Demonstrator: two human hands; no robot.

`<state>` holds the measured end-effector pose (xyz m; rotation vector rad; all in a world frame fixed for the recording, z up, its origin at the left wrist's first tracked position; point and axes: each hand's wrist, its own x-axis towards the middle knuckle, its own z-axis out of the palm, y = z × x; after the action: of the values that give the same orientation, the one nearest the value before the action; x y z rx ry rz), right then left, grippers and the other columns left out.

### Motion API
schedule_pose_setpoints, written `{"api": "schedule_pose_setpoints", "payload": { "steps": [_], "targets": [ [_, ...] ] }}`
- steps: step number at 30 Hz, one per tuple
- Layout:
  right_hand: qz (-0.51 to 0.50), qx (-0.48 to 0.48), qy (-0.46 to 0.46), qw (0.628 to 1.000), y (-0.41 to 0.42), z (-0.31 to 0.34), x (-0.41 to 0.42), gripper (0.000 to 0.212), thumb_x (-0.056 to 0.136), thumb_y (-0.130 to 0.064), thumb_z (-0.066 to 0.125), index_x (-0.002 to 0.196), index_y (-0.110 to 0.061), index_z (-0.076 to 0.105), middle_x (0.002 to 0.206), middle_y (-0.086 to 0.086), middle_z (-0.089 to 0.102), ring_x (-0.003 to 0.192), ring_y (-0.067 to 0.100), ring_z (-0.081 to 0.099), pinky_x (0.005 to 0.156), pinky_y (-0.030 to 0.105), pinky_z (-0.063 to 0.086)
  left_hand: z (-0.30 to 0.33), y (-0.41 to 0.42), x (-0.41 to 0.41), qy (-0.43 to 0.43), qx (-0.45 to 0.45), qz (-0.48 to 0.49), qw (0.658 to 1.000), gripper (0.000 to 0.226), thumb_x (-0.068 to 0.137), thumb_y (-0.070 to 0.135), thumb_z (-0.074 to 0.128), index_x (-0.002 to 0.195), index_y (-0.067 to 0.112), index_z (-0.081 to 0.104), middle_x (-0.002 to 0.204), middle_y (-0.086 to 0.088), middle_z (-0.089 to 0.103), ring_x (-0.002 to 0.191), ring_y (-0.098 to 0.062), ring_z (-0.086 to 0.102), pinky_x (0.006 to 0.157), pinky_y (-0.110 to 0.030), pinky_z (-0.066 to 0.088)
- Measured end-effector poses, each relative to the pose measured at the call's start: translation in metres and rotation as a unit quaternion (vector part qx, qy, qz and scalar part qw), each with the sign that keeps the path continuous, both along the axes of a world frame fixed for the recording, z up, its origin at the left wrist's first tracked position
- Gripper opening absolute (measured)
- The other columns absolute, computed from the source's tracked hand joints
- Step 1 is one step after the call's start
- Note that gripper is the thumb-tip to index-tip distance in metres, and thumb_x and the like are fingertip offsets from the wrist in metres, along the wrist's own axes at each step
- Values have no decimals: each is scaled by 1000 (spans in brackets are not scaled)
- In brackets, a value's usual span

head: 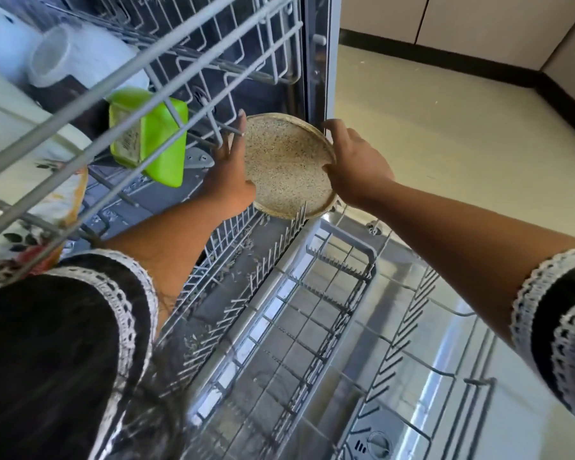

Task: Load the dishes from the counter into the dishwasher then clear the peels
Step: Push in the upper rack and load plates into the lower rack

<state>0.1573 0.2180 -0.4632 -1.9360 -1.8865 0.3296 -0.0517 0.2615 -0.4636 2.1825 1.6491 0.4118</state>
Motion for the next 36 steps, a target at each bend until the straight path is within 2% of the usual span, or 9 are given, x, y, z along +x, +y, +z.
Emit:
{"api": "schedule_pose_setpoints", "payload": {
  "steps": [4, 7, 12, 15, 19, 24, 29, 33, 36],
  "targets": [
    [-12, 2, -11, 1000, -19, 0, 4, 59, 94, -20, 59, 143, -16, 28, 141, 12, 40, 121, 30, 44, 84, 39, 48, -1, -18, 15, 40, 33, 30, 998, 105, 87, 9, 63, 150, 37, -16, 161, -12, -10, 145, -43, -2, 112, -56, 29],
    [-8, -3, -46, 999, -38, 1, 4, 59, 93, -23, 59, 143, -15, 29, 141, 12, 36, 122, 30, 41, 94, 42, 45, 1, -34, 33, 28, 12, 51, 998, 105, 88, 16, 63, 148, 39, -19, 161, -10, -13, 145, -44, -4, 108, -61, 33],
    [-17, -35, -125, 991, -73, 16, 0, 62, 92, -32, 57, 145, -16, 27, 147, 10, 29, 138, 30, 25, 114, 49, 25, 17, -84, 74, 49, -23, 34, 998, 100, 90, 25, 62, 149, 38, -17, 161, -9, -14, 146, -42, -5, 112, -67, 14],
    [-18, -68, -148, 987, -98, 34, -3, 66, 92, -35, 52, 148, -17, 22, 155, 10, 18, 146, 30, 10, 117, 53, 13, 29, -117, 93, 64, -47, 14, 997, 92, 92, 37, 56, 150, 37, -16, 161, -8, -14, 146, -43, -5, 112, -67, 13],
    [8, -112, -166, 980, -132, 70, 1, 69, 96, -36, 41, 154, -20, 6, 162, 6, 0, 149, 31, -7, 119, 55, 1, 59, -153, 97, 91, -50, 7, 995, 85, 95, 43, 49, 151, 35, -14, 161, -9, -12, 146, -43, -3, 113, -62, 13],
    [45, -128, -209, 968, -159, 132, 9, 71, 101, -39, 33, 154, -24, -12, 161, 6, -18, 146, 32, -22, 117, 58, -6, 125, -181, 99, 133, -29, -31, 990, 74, 99, 46, 37, 152, 30, -12, 160, -10, -17, 146, -38, -12, 117, -54, 5],
    [47, -117, -241, 962, -180, 209, 13, 75, 100, -44, 33, 153, -21, -16, 158, 9, -26, 143, 32, -29, 115, 59, -13, 209, -207, 108, 135, 7, -47, 990, 71, 101, 40, 34, 153, 22, -10, 160, -9, -18, 147, -29, -17, 118, -47, -5],
    [69, -88, -281, 953, -203, 288, 24, 74, 101, -42, 24, 147, -15, -27, 153, 11, -36, 139, 33, -36, 113, 59, -17, 283, -227, 114, 106, 15, -61, 992, 73, 101, 39, 34, 152, 18, -14, 158, -10, -24, 146, -26, -21, 121, -45, -1],
    [72, -51, -298, 951, -218, 347, 31, 70, 96, -37, 14, 147, -12, -28, 153, 11, -37, 139, 32, -36, 114, 58, -18, 345, -234, 117, 135, 43, -91, 986, 77, 100, 43, 35, 152, 11, -13, 157, -12, -27, 145, -25, -23, 121, -42, -2]
  ]
}}
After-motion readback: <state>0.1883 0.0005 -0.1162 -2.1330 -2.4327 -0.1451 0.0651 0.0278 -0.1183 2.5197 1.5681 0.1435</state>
